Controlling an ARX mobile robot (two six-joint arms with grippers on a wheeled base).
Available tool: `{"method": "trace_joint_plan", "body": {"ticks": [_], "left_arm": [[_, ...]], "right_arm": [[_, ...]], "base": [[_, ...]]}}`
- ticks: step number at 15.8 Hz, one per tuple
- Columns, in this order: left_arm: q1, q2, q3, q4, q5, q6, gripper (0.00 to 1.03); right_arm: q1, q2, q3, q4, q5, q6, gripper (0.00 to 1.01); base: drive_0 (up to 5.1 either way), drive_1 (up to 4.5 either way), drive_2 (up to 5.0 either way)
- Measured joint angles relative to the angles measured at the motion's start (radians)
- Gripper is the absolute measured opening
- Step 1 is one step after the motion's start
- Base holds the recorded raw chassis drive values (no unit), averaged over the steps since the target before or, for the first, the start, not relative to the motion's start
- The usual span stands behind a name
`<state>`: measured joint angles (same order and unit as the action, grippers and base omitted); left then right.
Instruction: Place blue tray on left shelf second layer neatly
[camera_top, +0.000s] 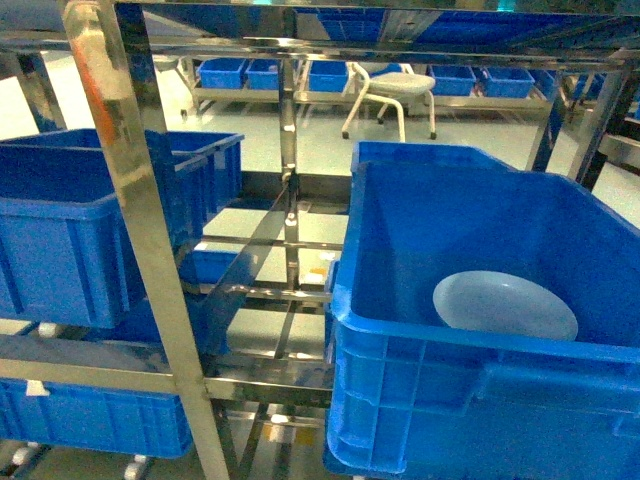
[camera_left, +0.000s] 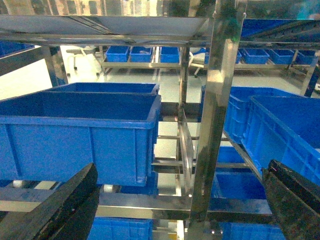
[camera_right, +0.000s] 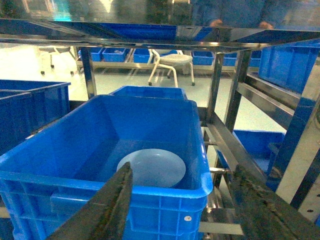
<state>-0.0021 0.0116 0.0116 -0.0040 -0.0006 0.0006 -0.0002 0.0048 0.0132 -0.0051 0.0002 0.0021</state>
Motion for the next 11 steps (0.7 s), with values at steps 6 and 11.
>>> {"method": "trace_joint_plan", "body": {"ticks": [6,11], "left_arm": [[0.000,0.000,0.000,0.000,0.000,0.000,0.98],[0.000,0.000,0.000,0.000,0.000,0.000,0.98]], "right_arm": [[0.000,0.000,0.000,0.000,0.000,0.000,0.98],[0.000,0.000,0.000,0.000,0.000,0.000,0.98]], "base": [[0.0,0.00,0.0],[0.0,0.00,0.0]]}}
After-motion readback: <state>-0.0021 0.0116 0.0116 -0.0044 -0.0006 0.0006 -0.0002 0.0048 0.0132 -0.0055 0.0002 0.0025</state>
